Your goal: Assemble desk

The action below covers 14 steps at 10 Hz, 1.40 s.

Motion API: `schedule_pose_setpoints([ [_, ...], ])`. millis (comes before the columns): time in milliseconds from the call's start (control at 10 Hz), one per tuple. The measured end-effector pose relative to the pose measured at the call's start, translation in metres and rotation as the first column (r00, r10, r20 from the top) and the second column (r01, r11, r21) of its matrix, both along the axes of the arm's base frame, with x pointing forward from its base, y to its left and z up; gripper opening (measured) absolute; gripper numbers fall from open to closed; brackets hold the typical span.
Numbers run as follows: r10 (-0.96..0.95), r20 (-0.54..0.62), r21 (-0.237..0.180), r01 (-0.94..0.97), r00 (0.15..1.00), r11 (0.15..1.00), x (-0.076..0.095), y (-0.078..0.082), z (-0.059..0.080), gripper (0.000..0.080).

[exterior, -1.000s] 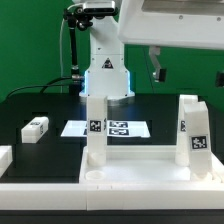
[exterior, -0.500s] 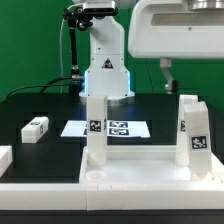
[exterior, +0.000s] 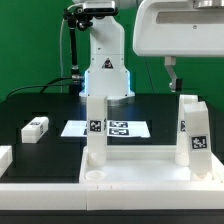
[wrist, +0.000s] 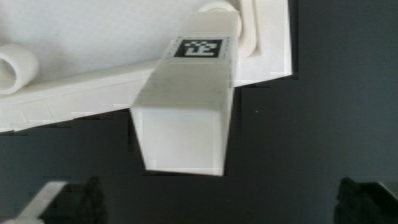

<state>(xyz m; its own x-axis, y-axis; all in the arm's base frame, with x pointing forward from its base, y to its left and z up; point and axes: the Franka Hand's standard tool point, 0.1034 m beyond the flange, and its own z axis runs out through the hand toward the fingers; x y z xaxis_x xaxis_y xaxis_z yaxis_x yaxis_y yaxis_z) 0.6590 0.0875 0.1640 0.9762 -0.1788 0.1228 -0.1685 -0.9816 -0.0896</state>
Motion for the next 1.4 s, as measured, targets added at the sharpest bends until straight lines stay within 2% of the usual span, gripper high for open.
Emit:
schedule_pose_setpoints([
  [100,-0.015,-0.012,0.029,0.015,1.000,0.999,-0.001,-0.011,-0.002,0.0649],
  [300,-0.015,-0.027,0.041,0.016,1.000,0.999,0.000,-0.020,-0.002,0.0649],
  [400,-0.034,-0.032,0.027,0.034,0.999,0.999,0.000,-0.021,-0.006,0.0649],
  [600,-0.042,-0.051,0.006,0.043,0.998,0.999,-0.003,-0.019,-0.021,0.0649],
  [800,-0.072,-0.069,-0.002,0.072,0.995,0.997,-0.007,-0.007,-0.029,0.0649],
  [1100,-0.098,-0.086,-0.004,0.098,0.991,0.995,-0.012,0.004,-0.040,0.0649],
  [1300,-0.101,-0.087,-0.009,0.101,0.991,0.995,-0.011,0.003,-0.040,0.0649],
  [1400,-0.109,-0.087,-0.008,0.109,0.990,0.994,-0.011,0.002,-0.040,0.0560],
])
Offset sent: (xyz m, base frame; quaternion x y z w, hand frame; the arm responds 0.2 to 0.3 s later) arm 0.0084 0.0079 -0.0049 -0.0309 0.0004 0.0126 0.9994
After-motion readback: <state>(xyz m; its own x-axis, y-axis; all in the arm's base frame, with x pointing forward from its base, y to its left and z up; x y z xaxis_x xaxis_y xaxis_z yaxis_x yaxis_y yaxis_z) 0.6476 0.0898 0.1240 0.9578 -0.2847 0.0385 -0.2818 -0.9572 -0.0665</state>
